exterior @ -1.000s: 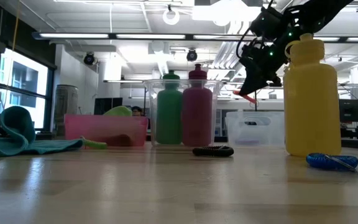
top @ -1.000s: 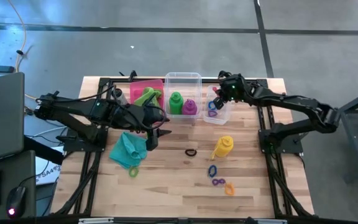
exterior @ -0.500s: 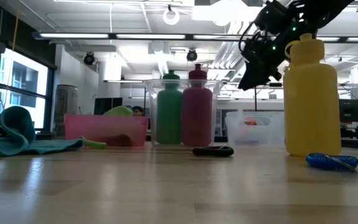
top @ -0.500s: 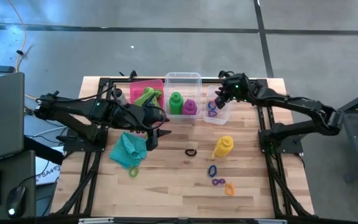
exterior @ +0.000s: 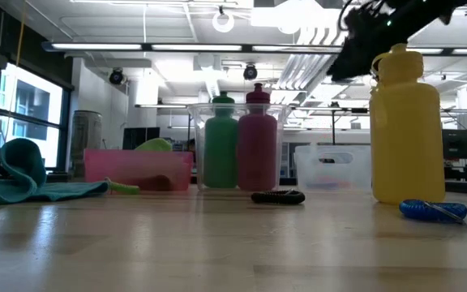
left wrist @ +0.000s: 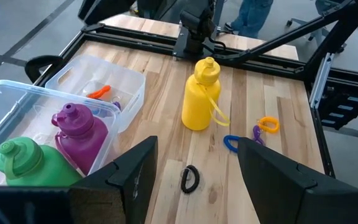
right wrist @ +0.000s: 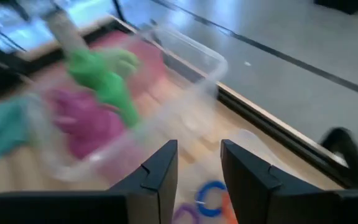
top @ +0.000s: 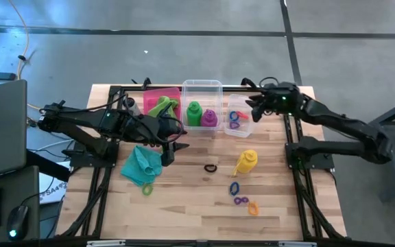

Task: Pick & Place Sports Items
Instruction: Put the yellow water bottle into the left transparent bin

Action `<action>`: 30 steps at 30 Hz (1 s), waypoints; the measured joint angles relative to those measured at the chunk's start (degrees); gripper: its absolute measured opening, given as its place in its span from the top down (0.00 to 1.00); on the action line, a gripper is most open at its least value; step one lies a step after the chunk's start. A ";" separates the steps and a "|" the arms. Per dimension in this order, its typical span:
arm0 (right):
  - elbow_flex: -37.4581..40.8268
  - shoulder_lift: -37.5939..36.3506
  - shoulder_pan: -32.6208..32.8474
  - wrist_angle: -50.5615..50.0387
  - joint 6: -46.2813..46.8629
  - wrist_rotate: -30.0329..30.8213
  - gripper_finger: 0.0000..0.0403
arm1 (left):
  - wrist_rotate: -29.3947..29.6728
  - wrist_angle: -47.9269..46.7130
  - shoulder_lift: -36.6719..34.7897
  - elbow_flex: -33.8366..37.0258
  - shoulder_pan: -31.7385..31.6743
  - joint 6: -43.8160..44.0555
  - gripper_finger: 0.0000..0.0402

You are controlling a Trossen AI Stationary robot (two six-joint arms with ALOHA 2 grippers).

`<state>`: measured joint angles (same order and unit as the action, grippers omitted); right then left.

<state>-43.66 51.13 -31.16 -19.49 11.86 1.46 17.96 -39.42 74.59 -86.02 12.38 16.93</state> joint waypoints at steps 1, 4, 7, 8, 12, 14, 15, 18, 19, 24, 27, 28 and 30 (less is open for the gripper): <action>0.00 -1.00 0.33 0.18 0.40 -1.32 0.72 | 0.00 0.00 0.00 0.00 0.00 0.00 0.46; 0.00 -3.62 1.53 0.79 0.54 -5.70 0.72 | 0.04 0.00 0.00 0.00 0.00 0.00 0.46; 0.00 -5.58 3.09 1.82 0.56 -10.37 0.73 | 0.15 0.00 0.00 0.00 0.00 0.00 0.46; 0.00 -6.11 3.60 2.01 0.56 -11.69 0.73 | 0.15 0.00 0.00 0.00 0.00 0.00 0.46; 0.00 -7.71 6.10 2.35 0.65 -15.41 0.73 | 0.15 0.00 0.00 0.00 0.00 0.00 0.46; 0.00 -8.00 7.38 2.32 2.22 -17.12 0.73 | 0.15 0.04 0.00 0.00 0.00 0.00 0.46; 0.00 -8.02 7.88 2.51 3.11 -18.09 0.73 | 0.15 0.22 0.00 0.00 0.00 0.00 0.46; 0.00 -8.01 9.21 2.94 3.42 -22.24 0.73 | 0.15 0.95 0.00 0.00 0.00 0.00 0.46; 0.00 -7.95 9.59 3.39 3.42 -23.84 0.73 | 0.15 1.16 0.00 0.00 0.00 0.00 0.46; 0.02 -7.23 10.97 6.62 4.80 -30.64 0.72 | 0.15 2.28 0.00 0.00 0.00 0.00 0.46; 0.02 -7.34 10.97 8.66 4.86 -31.98 0.67 | 0.13 2.45 0.00 -0.02 0.00 0.37 0.46; 0.02 -7.46 10.97 9.11 4.85 -32.02 0.64 | 0.13 2.47 0.00 -0.02 0.00 0.48 0.46; 0.02 -7.88 10.97 9.49 4.77 -31.91 0.57 | 0.13 2.51 0.00 -0.02 0.00 0.50 0.46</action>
<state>-43.64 43.25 -20.18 -10.00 16.63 -30.45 18.09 -36.91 74.59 -86.04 12.38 17.43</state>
